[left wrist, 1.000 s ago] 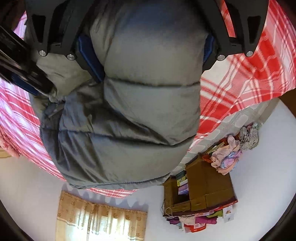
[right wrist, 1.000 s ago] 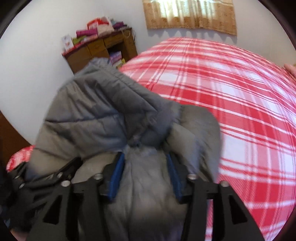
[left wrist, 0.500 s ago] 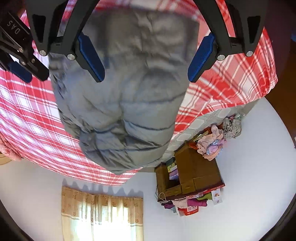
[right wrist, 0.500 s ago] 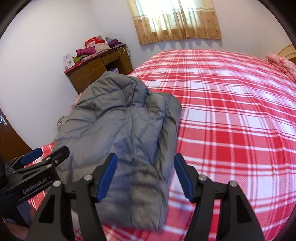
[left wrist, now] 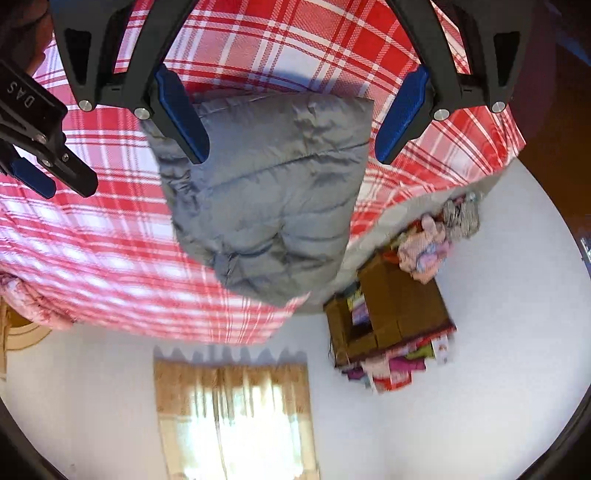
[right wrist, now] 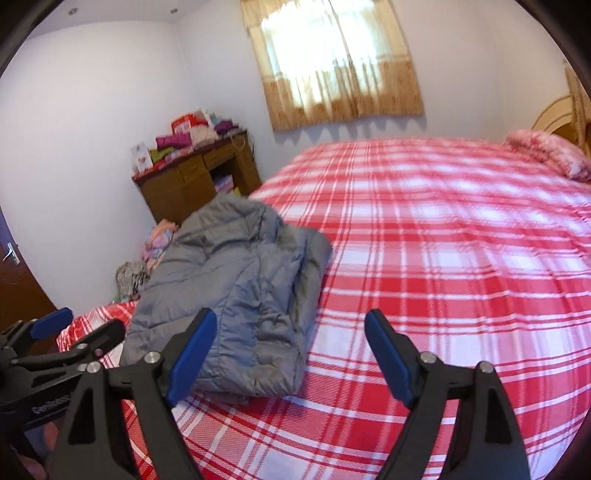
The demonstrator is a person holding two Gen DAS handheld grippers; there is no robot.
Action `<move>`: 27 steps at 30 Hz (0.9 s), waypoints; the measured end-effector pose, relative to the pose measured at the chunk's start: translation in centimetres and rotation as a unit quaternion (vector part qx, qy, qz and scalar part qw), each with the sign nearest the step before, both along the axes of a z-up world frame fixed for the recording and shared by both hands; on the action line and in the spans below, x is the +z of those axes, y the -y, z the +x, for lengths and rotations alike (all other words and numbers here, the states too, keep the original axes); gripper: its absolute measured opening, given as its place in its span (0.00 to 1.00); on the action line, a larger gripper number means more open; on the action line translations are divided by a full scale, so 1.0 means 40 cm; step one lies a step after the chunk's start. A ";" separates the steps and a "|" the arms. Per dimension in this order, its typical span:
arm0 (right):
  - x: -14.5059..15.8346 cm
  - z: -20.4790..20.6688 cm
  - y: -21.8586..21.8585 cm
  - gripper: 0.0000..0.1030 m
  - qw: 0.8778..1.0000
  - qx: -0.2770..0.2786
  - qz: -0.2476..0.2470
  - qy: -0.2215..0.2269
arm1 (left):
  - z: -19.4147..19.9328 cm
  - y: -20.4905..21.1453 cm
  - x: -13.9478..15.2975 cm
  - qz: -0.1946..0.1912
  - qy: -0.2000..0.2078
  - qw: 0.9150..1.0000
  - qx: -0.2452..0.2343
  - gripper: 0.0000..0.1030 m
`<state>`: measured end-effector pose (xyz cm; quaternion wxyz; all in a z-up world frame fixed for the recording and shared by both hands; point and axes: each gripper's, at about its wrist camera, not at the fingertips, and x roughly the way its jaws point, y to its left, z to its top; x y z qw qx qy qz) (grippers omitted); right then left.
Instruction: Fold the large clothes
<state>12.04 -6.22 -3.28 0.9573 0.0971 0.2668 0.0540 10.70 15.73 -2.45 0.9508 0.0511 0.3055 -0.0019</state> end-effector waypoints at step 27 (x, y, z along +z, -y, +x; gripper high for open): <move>0.096 -0.066 0.001 0.88 0.998 -0.005 -0.012 0.066 | -0.072 0.004 0.075 -0.002 0.046 0.999 0.005 0.89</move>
